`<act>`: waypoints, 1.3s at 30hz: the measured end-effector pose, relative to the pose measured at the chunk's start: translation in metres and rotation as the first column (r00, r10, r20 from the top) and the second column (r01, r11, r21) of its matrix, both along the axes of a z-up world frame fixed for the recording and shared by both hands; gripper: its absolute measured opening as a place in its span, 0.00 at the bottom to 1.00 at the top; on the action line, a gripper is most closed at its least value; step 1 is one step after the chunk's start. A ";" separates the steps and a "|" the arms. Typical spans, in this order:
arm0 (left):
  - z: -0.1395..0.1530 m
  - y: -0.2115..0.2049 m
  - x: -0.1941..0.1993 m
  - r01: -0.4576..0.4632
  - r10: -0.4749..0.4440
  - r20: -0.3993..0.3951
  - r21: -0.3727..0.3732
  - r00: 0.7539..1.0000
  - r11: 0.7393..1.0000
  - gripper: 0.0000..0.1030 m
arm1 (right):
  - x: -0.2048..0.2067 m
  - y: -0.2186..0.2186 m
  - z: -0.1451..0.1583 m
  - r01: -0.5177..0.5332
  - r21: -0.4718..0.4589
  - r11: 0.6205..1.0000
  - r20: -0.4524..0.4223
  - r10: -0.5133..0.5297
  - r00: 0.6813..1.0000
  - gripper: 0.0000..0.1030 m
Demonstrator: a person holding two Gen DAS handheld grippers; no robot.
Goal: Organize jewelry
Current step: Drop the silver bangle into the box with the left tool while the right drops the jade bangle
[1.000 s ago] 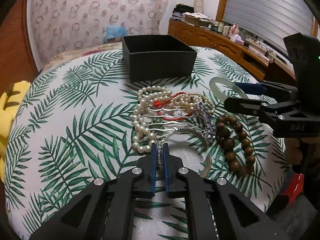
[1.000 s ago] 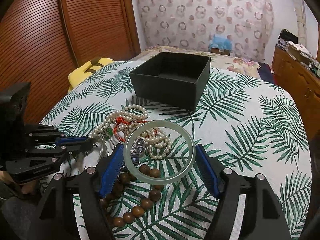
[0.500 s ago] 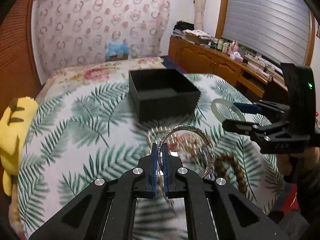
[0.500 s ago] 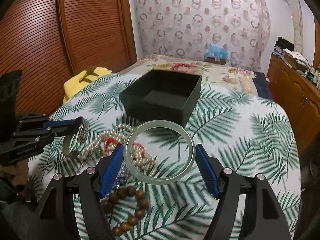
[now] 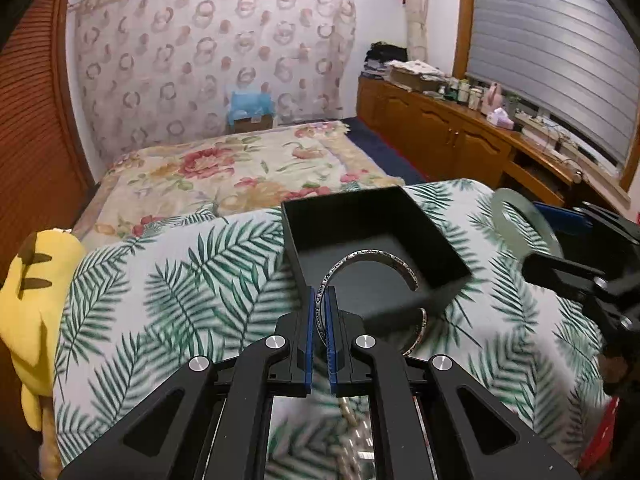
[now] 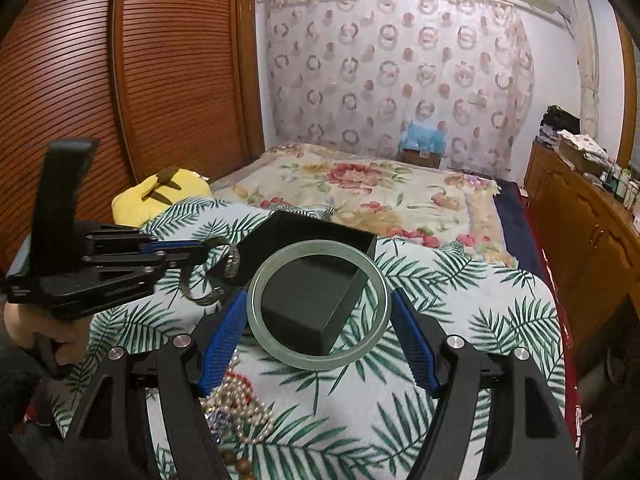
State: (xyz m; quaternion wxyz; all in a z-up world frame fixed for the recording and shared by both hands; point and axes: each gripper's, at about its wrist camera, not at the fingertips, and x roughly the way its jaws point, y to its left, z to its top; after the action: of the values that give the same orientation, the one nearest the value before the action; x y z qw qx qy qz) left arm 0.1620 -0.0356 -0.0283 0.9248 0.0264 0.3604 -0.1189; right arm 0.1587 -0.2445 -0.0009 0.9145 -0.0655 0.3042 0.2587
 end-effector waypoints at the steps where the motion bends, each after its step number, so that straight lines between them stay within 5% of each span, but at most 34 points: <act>1: 0.000 -0.001 0.007 -0.002 0.002 -0.004 -0.003 1.000 1.000 0.04 | 0.002 0.000 0.000 0.000 0.002 1.000 0.001 0.000 1.000 0.72; 8: 0.001 -0.010 0.033 -0.009 0.009 -0.011 -0.016 1.000 1.000 0.06 | 0.021 0.001 -0.005 0.013 -0.005 1.000 -0.002 -0.013 1.000 0.72; 12: 0.007 -0.009 0.033 -0.022 0.022 0.013 -0.023 1.000 0.999 0.26 | 0.029 0.007 -0.008 0.008 -0.009 1.000 -0.001 -0.008 1.000 0.72; 24: 0.013 0.026 0.003 -0.055 0.056 0.038 -0.034 0.998 0.998 0.39 | 0.053 0.044 -0.026 -0.063 -0.050 0.997 -0.026 0.062 0.998 0.72; 31: 0.014 0.036 -0.022 -0.075 0.077 0.085 -0.020 0.993 0.997 0.85 | 0.059 0.065 -0.041 -0.086 -0.067 0.994 -0.061 0.082 0.995 0.73; 39: 0.007 0.041 -0.036 -0.081 0.084 0.079 -0.033 0.993 0.996 0.92 | 0.060 0.072 -0.041 -0.084 -0.076 0.994 -0.057 0.080 0.995 0.74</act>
State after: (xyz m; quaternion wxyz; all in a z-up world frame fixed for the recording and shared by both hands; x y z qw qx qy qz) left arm 0.1262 0.0056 -0.0216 0.9429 0.0026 0.3221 -0.0848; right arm 0.2192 -0.1728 -0.0418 0.8912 -0.1066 0.3359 0.2855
